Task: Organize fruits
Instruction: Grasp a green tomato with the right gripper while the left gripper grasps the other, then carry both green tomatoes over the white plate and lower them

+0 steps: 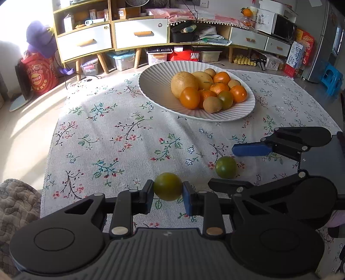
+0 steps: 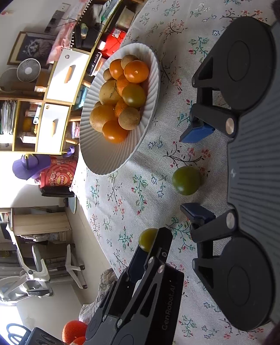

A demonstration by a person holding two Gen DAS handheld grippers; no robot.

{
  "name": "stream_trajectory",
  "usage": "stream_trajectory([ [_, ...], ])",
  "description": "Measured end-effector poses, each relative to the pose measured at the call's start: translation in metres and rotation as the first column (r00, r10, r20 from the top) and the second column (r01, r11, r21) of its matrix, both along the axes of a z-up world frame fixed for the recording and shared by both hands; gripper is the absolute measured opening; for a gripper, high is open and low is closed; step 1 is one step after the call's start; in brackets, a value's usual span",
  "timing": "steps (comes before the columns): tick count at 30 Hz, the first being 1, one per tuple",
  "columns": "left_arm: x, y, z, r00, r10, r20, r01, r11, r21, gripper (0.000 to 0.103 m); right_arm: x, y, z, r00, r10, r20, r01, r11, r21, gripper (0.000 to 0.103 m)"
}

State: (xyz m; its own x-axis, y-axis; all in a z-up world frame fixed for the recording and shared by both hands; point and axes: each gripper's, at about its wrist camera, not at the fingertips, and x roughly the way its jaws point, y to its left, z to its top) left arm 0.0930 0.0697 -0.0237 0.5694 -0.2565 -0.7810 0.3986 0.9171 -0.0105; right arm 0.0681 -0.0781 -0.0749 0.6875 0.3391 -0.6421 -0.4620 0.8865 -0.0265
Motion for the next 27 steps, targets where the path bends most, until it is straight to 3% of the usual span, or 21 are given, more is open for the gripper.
stream_trajectory([
  [9,0.002,0.001,0.0,1.0,0.007,0.002,-0.007,1.0,-0.005,0.014,0.001,0.0,0.003,1.0,0.013,0.002,-0.013,1.0,0.012,0.025],
  [19,0.01,-0.008,0.01,0.999,0.015,0.035,-0.014,0.999,-0.04,0.014,0.002,-0.006,0.014,1.0,-0.006,0.002,0.006,0.999,0.037,0.025],
  [27,0.02,-0.018,0.027,0.996,0.029,0.088,-0.021,0.996,-0.085,0.014,0.011,-0.021,0.034,0.995,-0.076,0.059,0.07,0.992,0.102,0.025],
])
